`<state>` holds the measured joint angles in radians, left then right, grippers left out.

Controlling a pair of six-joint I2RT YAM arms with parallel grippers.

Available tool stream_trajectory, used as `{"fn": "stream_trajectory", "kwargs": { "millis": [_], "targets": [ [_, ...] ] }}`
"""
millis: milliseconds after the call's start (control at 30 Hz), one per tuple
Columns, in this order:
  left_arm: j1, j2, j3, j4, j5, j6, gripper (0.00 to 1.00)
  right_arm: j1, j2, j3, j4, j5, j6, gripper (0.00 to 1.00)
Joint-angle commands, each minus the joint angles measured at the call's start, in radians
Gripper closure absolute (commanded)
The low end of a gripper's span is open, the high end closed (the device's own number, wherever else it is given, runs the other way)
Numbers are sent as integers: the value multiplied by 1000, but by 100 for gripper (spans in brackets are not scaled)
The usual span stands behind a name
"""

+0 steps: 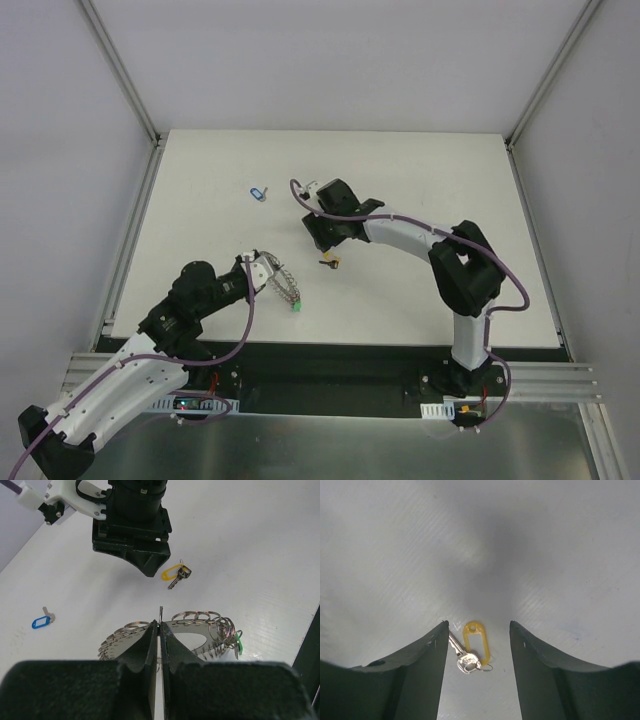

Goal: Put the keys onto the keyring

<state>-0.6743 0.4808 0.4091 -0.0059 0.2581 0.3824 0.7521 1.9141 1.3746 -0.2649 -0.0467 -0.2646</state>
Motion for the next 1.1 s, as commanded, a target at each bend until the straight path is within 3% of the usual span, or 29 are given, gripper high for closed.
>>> {"fn": "stream_trajectory", "kwargs": {
  "millis": [0,333,667,867,1067],
  "targets": [
    [-1,-13,-6,34,-59,6,100,35,63,70,-25,99,22,46],
    [-1,4,-9,34,-65,26,100,52,102,51,-89,176,36,52],
    [-1,24,-3,34,-60,33,100,50,-59,-144,-157,286,220,57],
    [-1,41,5,34,-48,26,100,50,-118,-169,-224,334,358,58],
    [-2,48,10,34,-52,24,100,50,-274,-223,-177,242,300,55]
  ]
}}
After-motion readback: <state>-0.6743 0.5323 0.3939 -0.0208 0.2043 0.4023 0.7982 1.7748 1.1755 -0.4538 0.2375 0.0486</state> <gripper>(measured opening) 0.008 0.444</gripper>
